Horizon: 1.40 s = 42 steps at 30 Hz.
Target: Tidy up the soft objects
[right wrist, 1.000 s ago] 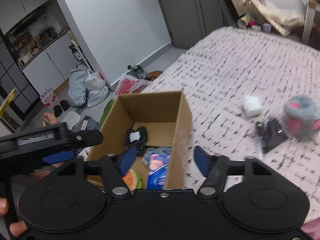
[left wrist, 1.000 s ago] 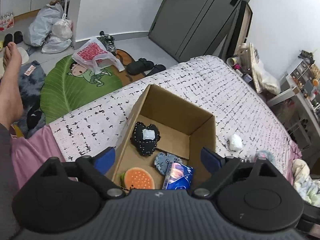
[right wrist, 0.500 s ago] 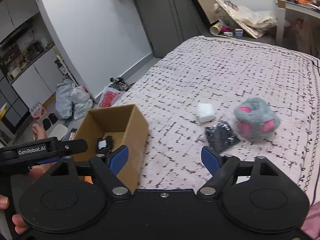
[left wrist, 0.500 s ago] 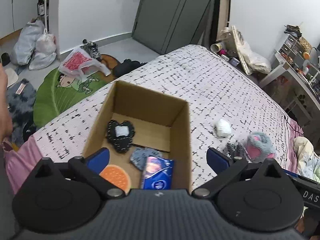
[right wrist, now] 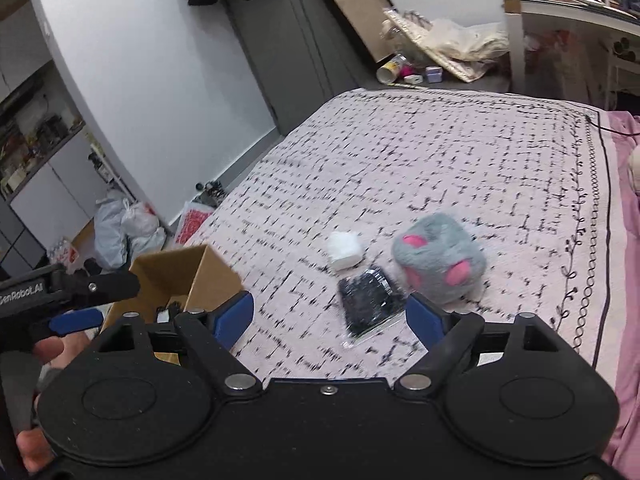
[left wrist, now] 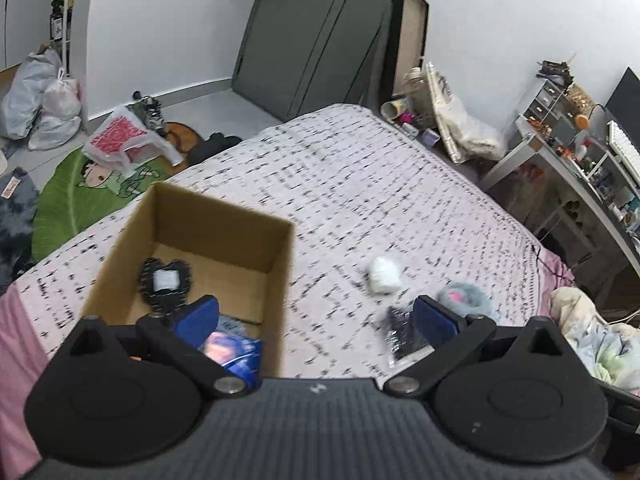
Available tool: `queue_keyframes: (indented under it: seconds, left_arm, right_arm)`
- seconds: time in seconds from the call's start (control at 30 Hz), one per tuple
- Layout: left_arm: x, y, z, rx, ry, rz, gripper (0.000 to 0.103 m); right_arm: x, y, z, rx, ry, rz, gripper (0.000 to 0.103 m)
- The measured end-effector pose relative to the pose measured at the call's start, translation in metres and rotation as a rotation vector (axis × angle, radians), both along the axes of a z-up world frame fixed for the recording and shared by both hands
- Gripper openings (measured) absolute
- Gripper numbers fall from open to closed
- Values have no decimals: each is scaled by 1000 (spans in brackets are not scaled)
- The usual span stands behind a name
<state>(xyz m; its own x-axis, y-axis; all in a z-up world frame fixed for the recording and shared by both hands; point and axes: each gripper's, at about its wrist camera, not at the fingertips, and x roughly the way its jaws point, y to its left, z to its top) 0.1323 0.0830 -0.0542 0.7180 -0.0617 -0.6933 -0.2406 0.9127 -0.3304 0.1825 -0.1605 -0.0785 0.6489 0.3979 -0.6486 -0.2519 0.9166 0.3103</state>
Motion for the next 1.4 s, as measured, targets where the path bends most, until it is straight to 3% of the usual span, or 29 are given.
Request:
queue_keyframes:
  seconds: [0.33,0.43,0.6,0.87,1.2,1.3,1.4]
  left_arm:
    - [24,-35,0,5,24,-22,102]
    - [30,-44,3,-9,-5,-16,102]
    - [49,-66,11,76,19,-44,102]
    - [73,-101,5,185,62,-64,102]
    - [110,-128,-20,206,108,-58,102]
    - [121,-135,-27,227,128,-52,102]
    - [131,-139,-36,202,151,-56,102]
  right_arm:
    - [39,-36,7,51,6,-41,84]
    - [53,-44,5,58,24,-39,85]
    - [72,-54,2,70,25,-49,88]
    - [85,-80,-36,144,37,-74,88]
    - [107,-88,-63,156,67,-47,88]
    - [117,-89,-77,149,110,-46,80]
    - [122,-93,-87,163,152,-48,63]
